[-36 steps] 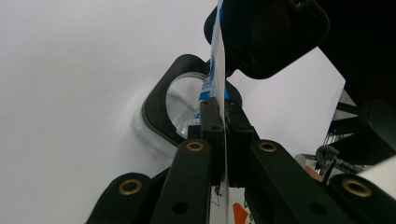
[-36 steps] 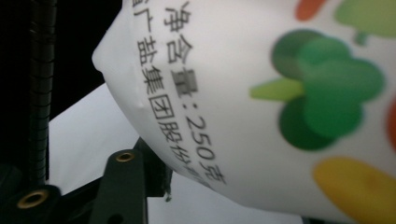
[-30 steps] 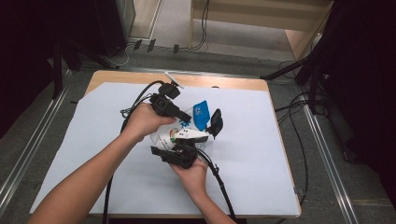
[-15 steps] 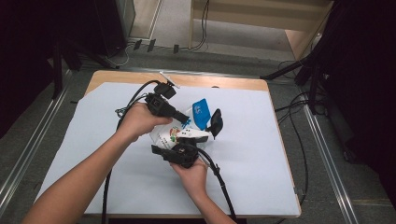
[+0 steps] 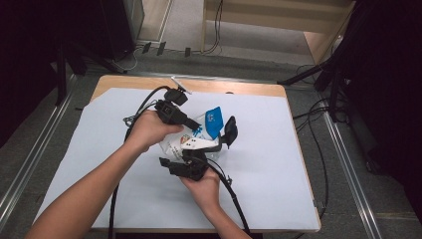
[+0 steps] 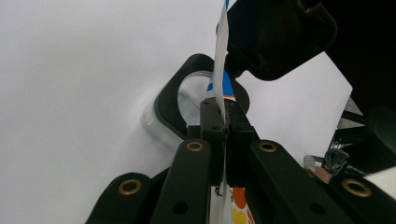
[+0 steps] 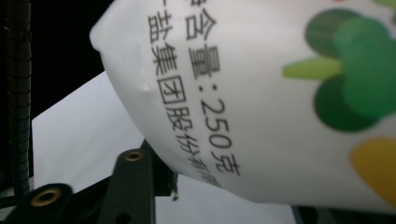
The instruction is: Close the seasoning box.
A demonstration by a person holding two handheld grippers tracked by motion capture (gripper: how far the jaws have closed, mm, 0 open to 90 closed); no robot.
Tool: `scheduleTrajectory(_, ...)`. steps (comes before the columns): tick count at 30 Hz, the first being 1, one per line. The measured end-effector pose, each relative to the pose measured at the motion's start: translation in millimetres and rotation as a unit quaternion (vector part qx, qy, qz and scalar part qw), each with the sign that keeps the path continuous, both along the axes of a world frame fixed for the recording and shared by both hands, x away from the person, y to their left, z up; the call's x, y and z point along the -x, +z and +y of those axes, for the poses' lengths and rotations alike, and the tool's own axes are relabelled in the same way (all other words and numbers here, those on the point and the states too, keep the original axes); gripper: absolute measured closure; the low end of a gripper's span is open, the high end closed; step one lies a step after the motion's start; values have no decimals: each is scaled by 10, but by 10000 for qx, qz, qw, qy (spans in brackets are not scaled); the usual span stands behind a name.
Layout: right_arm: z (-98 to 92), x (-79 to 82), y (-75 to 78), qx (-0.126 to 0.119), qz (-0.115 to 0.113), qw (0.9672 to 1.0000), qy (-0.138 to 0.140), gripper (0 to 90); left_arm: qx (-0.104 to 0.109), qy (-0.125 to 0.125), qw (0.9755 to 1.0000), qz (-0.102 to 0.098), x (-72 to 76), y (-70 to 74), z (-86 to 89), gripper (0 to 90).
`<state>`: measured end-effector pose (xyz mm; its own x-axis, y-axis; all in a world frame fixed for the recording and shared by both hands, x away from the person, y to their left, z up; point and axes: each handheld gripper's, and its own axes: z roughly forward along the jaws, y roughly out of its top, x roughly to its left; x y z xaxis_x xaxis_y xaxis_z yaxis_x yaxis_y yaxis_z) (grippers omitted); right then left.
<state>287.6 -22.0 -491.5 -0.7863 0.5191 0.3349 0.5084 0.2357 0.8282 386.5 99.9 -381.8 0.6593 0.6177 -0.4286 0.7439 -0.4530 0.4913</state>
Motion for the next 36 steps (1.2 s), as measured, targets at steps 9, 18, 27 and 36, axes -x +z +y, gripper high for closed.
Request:
scheduleTrajectory(9, -43, -42, -19, -348, 244, 9991, -1, 729, 253, -41, 9997, 20, 14, 35, 29, 872)
scheduleTrajectory(18, -84, -70, -41, -546, 429, 9976, 68, 732, 209, -120, 9997, 92, 43, -3, 76, 831)
scheduleTrajectory(27, -58, -66, -57, -507, 439, 9977, 137, 695, 53, -86, 9999, -52, 87, 5, 83, 900)
scheduleTrajectory(36, -125, 4, 18, -347, 362, 9987, -108, 535, -296, 68, 9993, -207, 103, 14, 81, 900)
